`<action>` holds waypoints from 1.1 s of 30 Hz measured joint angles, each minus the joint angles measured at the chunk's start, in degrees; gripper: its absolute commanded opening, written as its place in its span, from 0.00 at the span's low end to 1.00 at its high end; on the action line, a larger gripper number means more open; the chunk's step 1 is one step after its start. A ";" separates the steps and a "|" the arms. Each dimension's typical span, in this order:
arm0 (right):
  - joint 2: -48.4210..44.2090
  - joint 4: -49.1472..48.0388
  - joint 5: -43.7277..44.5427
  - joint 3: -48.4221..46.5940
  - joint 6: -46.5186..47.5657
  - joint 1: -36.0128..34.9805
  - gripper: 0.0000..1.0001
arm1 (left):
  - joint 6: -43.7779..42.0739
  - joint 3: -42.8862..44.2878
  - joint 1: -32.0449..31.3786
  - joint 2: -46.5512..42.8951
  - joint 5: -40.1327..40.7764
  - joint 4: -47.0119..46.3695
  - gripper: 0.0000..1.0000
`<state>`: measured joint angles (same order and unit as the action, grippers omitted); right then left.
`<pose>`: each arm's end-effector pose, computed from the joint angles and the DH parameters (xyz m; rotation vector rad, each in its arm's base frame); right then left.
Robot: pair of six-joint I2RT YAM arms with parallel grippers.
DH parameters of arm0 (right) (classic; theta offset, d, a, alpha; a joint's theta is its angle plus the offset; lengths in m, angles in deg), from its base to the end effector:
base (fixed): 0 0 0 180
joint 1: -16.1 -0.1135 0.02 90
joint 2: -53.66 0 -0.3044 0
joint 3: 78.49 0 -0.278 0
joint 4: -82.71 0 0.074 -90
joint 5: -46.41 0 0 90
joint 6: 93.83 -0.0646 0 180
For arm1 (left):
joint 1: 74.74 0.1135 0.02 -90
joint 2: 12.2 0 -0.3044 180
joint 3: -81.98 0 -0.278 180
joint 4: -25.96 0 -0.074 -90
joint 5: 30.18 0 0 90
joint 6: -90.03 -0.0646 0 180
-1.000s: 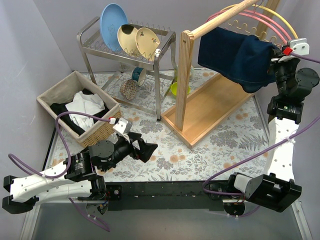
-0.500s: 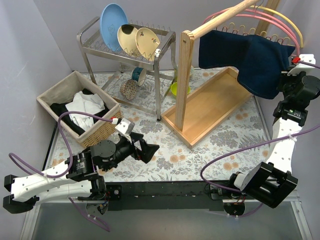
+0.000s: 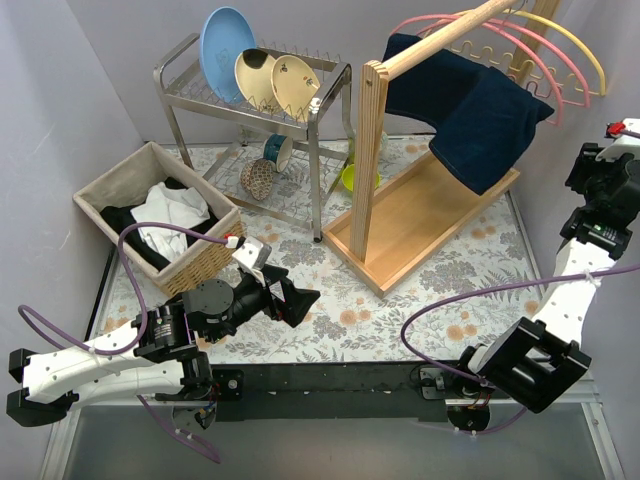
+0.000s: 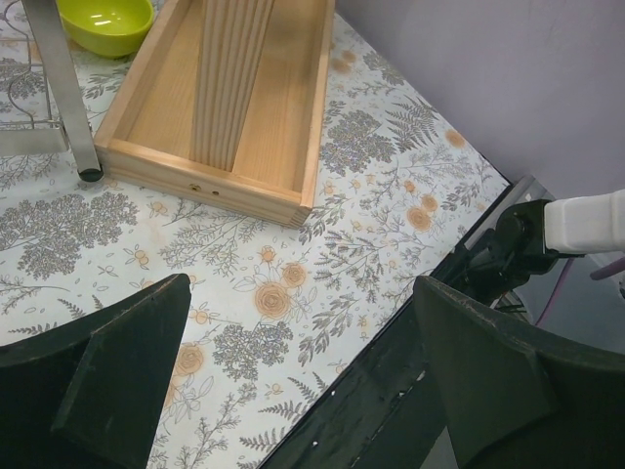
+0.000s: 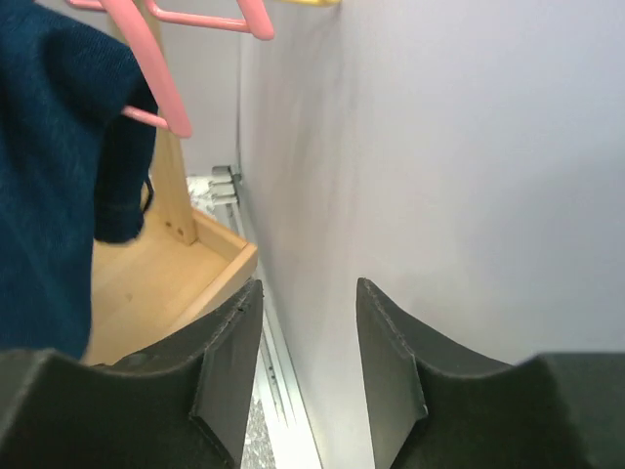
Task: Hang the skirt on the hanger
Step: Hang the hanger with skirt onto the clothesline, then grab a hanger with the right arm
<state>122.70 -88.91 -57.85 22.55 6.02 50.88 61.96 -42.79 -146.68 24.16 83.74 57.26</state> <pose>0.2732 -0.1703 0.4493 0.1398 1.5539 -0.4245 0.0769 -0.1515 0.3552 -0.1597 1.9607 -1.2729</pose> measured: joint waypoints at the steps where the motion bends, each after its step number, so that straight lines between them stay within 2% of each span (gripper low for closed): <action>1: -0.26 0.50 -1.16 0.00 0.44 0.50 0.52 | -0.02 0.02 0.00 0.04 0.00 0.00 0.98; 4: -2.16 3.37 -8.87 0.00 3.39 1.66 0.54 | -0.17 0.00 0.00 0.13 -0.02 0.00 0.98; 8: -5.95 8.04 -23.41 -1.05 7.28 1.81 0.54 | -0.55 0.02 0.00 0.11 -0.02 -0.02 0.98; 11: -5.11 10.95 -30.51 -6.71 7.76 0.96 0.54 | -0.70 0.02 0.00 -0.04 -0.04 -0.02 0.98; 13: -1.95 12.94 -32.68 -14.12 7.52 -0.59 0.54 | -0.83 0.00 0.00 -0.20 -0.04 -0.04 0.98; 14: -0.09 13.42 -32.83 -17.77 7.45 -1.68 0.55 | -0.90 0.02 0.00 -0.28 -0.04 -0.04 0.98; 15: 4.39 15.30 -32.02 -26.49 7.19 -4.92 0.55 | -1.01 0.02 0.00 -0.42 -0.13 -0.04 0.98; 17: 6.16 17.31 -32.00 -29.64 6.82 -6.38 0.54 | -1.01 0.00 0.00 -0.50 -0.15 -0.04 0.98; 20: 13.14 18.71 -30.99 -41.13 4.63 -8.35 0.53 | -0.87 0.00 0.00 -1.01 -0.22 -0.02 0.98; 28: 18.29 17.29 -26.58 -45.72 -2.71 -8.44 0.48 | -0.61 -0.09 0.00 -2.43 -0.13 -0.09 0.98; 33: 25.83 17.14 -25.94 -57.46 -3.80 -8.44 0.46 | -1.03 -0.09 0.00 -1.84 -0.09 0.00 0.98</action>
<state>148.53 -71.77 -83.80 -34.92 2.21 42.45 60.93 -42.88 -146.68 22.32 83.65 57.26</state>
